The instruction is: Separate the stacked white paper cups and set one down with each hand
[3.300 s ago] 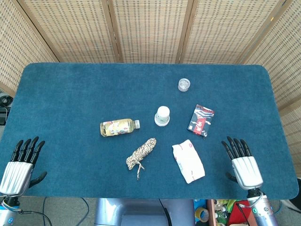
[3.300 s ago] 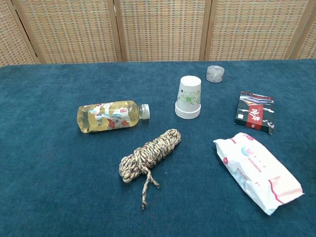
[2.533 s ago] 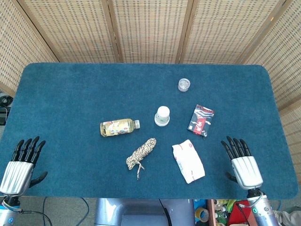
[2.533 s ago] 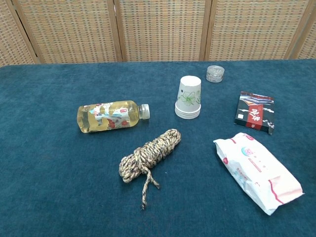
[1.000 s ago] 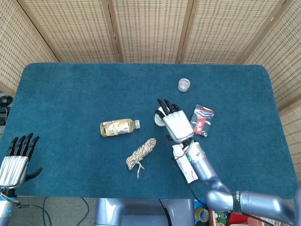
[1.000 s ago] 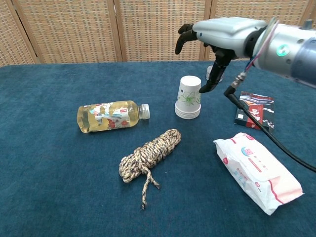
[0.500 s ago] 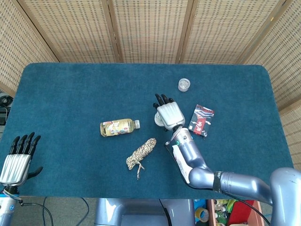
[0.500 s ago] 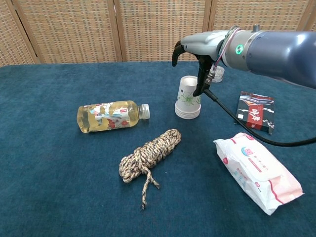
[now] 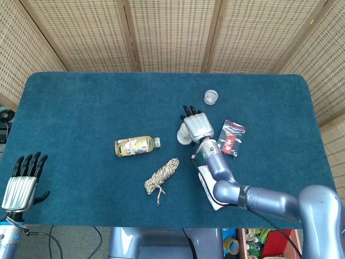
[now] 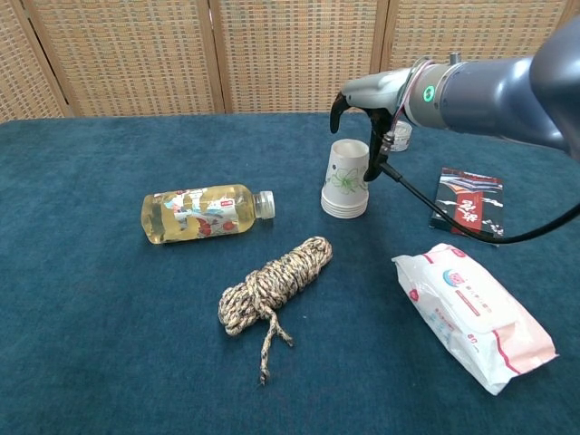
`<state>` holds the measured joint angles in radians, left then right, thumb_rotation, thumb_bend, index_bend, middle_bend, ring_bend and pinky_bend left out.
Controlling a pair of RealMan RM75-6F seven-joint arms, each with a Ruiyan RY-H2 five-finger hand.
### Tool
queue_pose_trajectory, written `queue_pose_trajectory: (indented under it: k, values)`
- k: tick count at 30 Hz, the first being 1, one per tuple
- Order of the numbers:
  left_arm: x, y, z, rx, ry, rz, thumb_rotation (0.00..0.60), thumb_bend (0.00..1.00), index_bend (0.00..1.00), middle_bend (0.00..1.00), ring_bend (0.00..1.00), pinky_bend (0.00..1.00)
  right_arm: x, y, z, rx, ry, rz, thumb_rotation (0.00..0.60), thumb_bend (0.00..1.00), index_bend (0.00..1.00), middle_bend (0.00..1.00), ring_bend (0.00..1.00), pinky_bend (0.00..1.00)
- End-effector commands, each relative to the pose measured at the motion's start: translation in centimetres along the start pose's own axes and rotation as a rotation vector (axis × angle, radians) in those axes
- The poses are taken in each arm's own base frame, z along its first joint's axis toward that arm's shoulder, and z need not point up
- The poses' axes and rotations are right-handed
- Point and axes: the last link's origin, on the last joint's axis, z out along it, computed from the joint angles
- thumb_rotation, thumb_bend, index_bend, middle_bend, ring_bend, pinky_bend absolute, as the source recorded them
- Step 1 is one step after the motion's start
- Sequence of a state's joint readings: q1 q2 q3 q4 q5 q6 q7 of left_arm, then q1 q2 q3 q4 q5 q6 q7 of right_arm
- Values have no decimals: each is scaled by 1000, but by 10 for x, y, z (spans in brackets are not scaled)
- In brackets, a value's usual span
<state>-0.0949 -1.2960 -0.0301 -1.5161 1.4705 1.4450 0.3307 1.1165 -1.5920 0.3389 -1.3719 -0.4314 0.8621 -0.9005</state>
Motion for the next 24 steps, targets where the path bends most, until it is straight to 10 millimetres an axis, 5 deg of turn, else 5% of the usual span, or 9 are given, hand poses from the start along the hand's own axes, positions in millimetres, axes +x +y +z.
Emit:
queue_pose_trajectory:
  k: [1, 15, 24]
  values:
    - [0, 1, 0, 1, 0, 2, 600, 185, 0, 0, 0, 0, -3, 1, 5, -2, -13, -5, 600, 224, 260, 93, 0, 259]
    - [-4, -1, 4, 11, -13, 8, 600, 185, 0, 0, 0, 0, -12, 3, 19, -14, -25, 5, 600, 235, 337, 179, 20, 328]
    - [-4, -1, 6, 10, -6, 1, 600, 187, 0, 0, 0, 0, -16, 3, 20, 5, 45, 43, 600, 268, 649, 559, 433, 687]
